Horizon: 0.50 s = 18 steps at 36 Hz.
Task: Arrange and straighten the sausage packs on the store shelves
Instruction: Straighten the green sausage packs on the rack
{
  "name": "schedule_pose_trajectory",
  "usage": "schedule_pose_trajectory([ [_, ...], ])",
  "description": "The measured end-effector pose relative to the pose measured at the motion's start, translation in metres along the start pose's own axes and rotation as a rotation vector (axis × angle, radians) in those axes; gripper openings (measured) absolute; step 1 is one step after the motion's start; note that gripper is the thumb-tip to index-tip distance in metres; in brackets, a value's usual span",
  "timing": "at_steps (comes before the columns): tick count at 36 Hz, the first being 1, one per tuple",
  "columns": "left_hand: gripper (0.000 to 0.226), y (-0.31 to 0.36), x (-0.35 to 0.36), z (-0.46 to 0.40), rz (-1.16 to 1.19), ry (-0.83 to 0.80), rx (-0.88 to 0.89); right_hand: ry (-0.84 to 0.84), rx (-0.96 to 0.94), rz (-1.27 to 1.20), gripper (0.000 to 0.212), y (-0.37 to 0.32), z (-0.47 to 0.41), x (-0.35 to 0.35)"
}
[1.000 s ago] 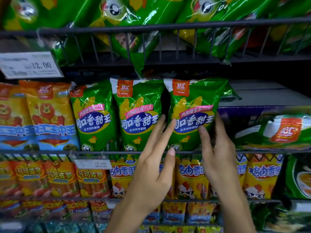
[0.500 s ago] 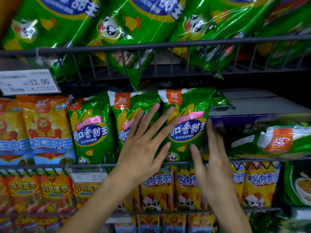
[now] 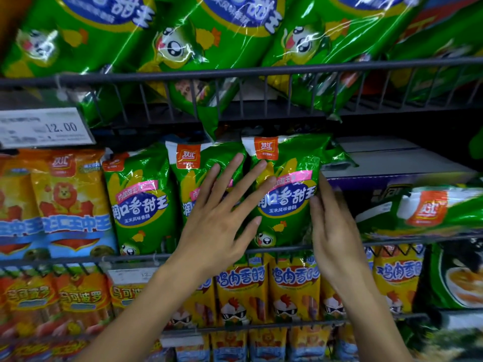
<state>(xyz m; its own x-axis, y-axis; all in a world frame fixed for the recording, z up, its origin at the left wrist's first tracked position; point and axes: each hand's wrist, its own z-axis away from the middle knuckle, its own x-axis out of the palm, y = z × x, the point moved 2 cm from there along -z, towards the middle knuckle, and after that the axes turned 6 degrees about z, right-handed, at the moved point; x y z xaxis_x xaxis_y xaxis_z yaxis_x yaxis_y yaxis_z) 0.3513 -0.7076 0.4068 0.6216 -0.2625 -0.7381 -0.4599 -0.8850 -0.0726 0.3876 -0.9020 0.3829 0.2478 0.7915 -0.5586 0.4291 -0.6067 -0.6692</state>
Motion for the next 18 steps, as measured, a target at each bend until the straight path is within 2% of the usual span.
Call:
schedule_pose_trajectory([
  [5, 0.062, 0.0, 0.003, 0.001, -0.027, 0.001, 0.005, -0.066, -0.015, 0.175, 0.061, 0.006, 0.012, 0.007],
  [13, 0.063, 0.003, 0.0, -0.001, 0.036, 0.042, -0.023, 0.005, 0.065, -0.029, 0.05, -0.013, 0.003, -0.006],
  [18, 0.061, 0.002, 0.002, 0.001, -0.033, -0.003, -0.002, -0.107, 0.075, 0.154, 0.059, 0.001, 0.009, 0.0],
])
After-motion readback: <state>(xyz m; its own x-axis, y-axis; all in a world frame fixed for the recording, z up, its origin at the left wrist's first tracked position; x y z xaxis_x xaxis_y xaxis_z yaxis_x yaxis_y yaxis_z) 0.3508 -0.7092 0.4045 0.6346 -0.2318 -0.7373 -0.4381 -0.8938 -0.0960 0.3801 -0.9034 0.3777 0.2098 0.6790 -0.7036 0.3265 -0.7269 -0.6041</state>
